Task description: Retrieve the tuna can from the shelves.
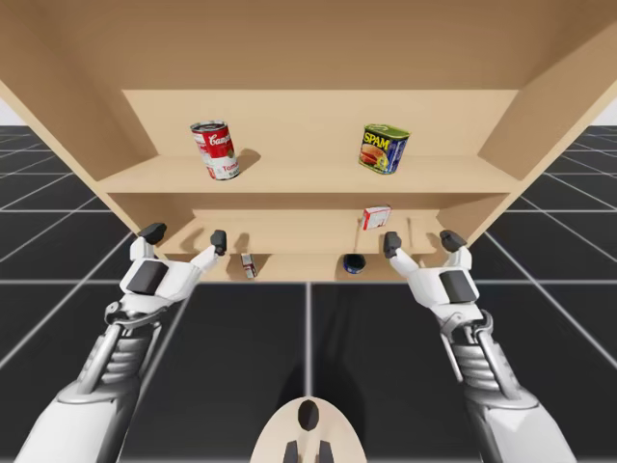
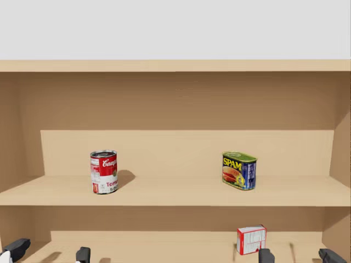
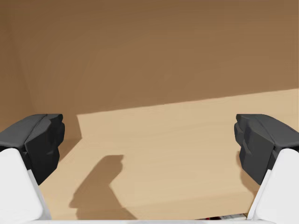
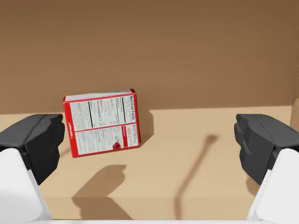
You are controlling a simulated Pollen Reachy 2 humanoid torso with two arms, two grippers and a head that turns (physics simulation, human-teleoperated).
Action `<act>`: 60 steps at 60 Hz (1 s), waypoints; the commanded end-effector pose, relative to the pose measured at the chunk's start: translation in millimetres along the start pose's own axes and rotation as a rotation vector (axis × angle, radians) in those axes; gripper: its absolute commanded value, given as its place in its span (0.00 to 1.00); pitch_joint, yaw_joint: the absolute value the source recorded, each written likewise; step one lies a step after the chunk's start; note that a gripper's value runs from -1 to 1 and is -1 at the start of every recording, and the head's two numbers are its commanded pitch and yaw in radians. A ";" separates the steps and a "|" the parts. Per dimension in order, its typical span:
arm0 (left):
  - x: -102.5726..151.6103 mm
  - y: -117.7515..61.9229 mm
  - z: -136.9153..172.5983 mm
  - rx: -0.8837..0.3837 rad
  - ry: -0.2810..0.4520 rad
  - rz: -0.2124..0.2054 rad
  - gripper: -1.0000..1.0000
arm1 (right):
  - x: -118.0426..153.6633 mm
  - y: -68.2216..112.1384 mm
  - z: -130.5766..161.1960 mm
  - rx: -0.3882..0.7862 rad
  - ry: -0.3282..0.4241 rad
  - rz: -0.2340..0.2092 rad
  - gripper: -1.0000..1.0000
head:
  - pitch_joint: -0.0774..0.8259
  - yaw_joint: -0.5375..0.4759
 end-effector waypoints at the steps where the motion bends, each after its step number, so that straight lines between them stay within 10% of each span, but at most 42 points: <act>1: -0.8 0.3 -0.6 0.002 0.002 -0.004 0.00 | -1.2 5.9 2.6 -0.022 0.002 -0.021 0.00 | 0.10 0.54; 60: -0.7 5.2 -1.2 0.021 0.002 -0.005 0.00 | -3.0 8.1 0.8 0.007 0.025 -0.012 0.00 | 0.74 0.38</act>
